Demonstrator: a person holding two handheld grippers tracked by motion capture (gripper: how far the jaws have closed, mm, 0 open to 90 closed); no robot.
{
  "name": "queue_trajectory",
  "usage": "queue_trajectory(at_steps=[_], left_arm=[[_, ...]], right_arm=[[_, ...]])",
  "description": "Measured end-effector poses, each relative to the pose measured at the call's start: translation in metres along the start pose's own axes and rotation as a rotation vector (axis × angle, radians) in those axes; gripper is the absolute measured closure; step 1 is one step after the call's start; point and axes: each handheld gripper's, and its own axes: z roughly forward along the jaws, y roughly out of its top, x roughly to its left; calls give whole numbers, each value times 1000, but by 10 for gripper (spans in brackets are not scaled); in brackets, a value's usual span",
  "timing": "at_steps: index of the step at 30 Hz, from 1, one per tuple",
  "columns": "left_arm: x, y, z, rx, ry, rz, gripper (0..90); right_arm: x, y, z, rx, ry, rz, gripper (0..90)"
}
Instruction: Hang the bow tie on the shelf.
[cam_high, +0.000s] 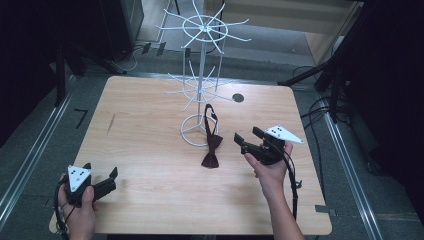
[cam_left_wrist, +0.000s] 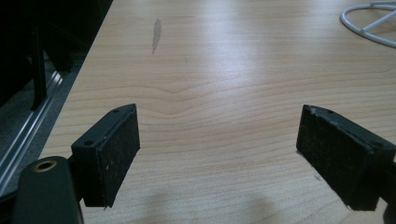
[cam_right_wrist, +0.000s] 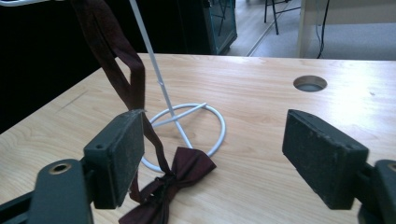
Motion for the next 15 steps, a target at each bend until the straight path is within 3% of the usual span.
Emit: queue_trajectory(at_steps=[15], left_arm=[[0,0,0,0,4,3,142]], right_arm=[[-31,-22,-28,-16,-29,73,150]])
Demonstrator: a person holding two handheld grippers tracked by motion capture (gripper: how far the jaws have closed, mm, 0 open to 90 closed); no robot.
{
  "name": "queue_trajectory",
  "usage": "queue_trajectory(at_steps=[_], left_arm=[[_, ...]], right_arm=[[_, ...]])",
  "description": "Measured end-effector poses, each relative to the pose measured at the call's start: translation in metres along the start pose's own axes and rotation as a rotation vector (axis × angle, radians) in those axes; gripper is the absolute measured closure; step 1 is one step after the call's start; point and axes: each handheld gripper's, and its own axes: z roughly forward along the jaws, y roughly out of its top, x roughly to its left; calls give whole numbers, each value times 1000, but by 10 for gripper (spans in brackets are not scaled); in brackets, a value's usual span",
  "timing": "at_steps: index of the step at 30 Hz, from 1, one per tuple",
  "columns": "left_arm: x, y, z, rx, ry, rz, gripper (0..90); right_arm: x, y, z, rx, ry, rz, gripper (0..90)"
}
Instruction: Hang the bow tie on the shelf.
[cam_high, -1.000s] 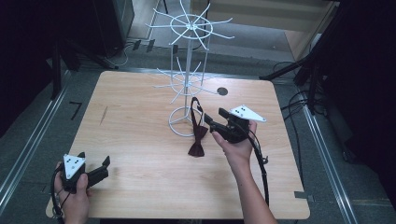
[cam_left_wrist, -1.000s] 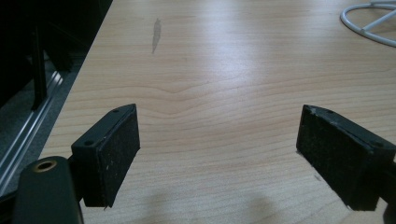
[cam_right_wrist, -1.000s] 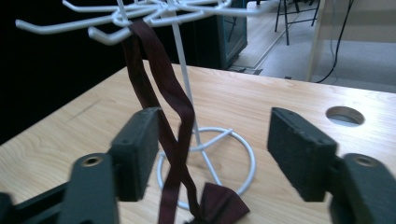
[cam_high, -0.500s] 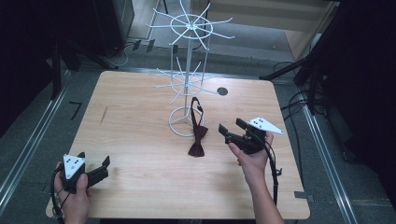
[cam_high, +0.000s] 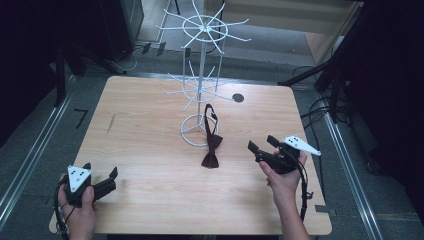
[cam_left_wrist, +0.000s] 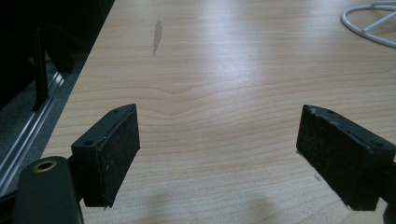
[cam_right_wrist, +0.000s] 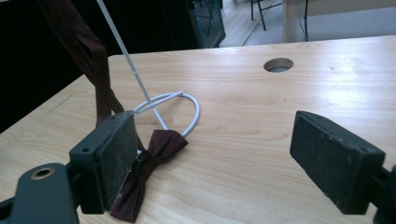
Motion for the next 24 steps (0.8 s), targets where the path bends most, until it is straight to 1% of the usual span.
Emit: queue_trajectory(at_steps=[2,7,9,10,12,17,21,23,24], left_arm=[[0,0,0,0,-1,-1,142],[1,0,0,-5,-5,-6,142],[1,0,0,-3,-6,-3,142],[1,0,0,-3,-6,-3,142],[1,0,1,-2,-9,-7,142],[1,0,1,-2,-11,-8,142],[0,0,1,-4,-6,-7,143],[1,0,0,-6,-5,-6,143],[1,0,0,-5,-6,-8,142]], right_arm=[[-4,-3,-3,4,-8,4,150],[-11,-12,-11,24,-56,-11,162],[-16,-17,-16,23,-54,11,166],[-16,-17,-16,23,-54,11,166],[-23,-23,-22,25,-63,31,168],[-32,-31,-29,41,-96,34,167],[-34,-35,-34,41,-99,33,164],[-36,-39,-38,50,-110,32,162],[-38,-40,-40,50,-116,21,162]])
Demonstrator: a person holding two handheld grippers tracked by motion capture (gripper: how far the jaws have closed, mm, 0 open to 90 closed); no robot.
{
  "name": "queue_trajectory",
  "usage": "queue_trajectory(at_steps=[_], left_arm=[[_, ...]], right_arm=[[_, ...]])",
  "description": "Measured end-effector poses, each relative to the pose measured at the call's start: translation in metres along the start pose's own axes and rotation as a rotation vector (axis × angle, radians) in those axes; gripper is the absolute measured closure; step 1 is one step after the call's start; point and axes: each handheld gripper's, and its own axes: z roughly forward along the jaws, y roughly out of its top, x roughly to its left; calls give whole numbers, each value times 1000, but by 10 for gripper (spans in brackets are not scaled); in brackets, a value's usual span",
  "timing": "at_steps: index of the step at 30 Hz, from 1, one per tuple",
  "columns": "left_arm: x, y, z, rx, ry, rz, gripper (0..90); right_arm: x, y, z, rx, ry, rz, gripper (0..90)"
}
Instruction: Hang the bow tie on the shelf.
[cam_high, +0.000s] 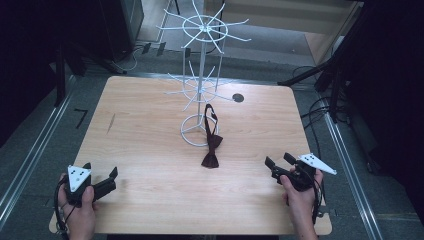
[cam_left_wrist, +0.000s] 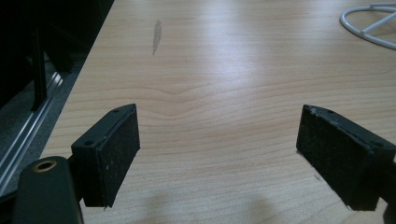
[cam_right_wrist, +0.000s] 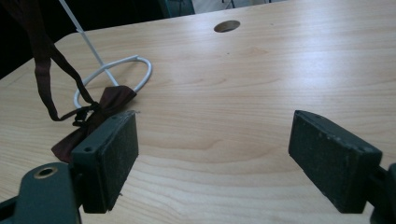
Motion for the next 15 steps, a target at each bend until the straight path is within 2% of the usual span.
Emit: queue_trajectory(at_steps=[10,15], left_arm=[[0,0,0,1,2,2,143],[0,0,0,1,0,-1,142]], right_arm=[[-17,-11,-17,13,-42,6,160],[-24,-18,-27,16,-43,0,149]])
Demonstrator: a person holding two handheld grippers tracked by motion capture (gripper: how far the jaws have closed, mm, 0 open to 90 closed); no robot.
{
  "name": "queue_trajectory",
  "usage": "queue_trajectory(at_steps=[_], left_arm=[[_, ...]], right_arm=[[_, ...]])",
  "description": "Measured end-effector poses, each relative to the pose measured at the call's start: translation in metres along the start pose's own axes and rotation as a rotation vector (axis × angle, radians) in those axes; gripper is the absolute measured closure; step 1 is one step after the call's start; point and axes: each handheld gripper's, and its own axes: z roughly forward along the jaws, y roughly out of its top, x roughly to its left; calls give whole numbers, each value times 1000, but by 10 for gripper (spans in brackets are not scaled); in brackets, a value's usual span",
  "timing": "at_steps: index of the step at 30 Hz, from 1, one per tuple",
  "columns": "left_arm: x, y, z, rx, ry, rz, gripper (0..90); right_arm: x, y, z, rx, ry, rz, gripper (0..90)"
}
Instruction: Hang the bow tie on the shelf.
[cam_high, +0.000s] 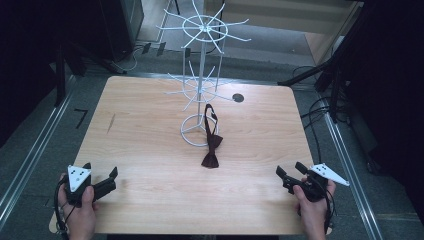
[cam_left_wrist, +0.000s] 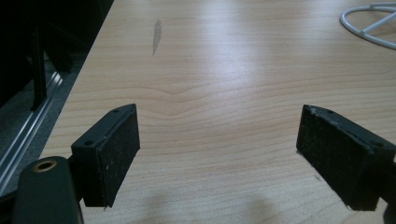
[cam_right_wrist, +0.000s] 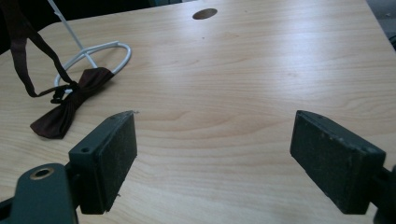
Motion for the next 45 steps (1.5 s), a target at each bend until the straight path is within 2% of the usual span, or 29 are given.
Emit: queue_trajectory(at_steps=[14,23,25,27,31,37,45], left_arm=[[0,0,0,0,-1,0,142],[0,0,0,1,-3,0,142],[0,0,0,2,-3,1,143],[0,0,0,3,-4,1,142],[0,0,0,3,-4,1,142],[0,0,0,10,-3,-1,142],[1,0,0,4,-5,-7,142]], right_arm=[[-31,-19,-26,10,-85,33,150],[-53,-33,-51,12,-146,59,150],[-58,-37,-57,8,-155,49,150],[-61,-40,-62,5,-157,53,149],[-67,-45,-72,-19,-153,90,150],[-70,-51,-77,-35,-152,122,151],[-68,-54,-75,-27,-150,109,150]])
